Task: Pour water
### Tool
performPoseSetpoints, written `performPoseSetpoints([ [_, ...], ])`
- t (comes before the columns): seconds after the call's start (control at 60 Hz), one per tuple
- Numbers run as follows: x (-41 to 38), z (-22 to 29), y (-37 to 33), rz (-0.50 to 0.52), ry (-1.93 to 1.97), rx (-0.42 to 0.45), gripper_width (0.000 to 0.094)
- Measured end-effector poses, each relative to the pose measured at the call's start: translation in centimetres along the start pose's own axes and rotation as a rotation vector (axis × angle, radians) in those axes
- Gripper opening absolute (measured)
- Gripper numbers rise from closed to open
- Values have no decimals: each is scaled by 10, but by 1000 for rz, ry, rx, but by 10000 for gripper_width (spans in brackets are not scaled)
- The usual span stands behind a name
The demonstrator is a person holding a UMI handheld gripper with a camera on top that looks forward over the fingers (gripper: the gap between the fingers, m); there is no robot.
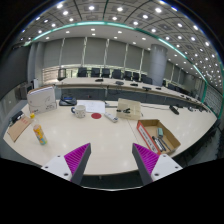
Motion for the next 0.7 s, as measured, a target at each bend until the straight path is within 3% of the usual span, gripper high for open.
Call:
performPoseSetpoints([
  [0.267, -73, -17, 8, 105, -42, 3, 862],
  [0.567, -257, -35, 37, 334, -110, 29, 864],
  [0.7, -334, -29, 67, 364, -144, 69, 862],
])
Point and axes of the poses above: the point between the fingertips, and its own axes, seen from behind it with the camera up: x to the right, z up, y forward, the way the camera looks, the point moved 2 cm from there along -y, backward, against the way the camera looks, and after that the axes turned 13 degrees about -x, right-handed, at the moved point
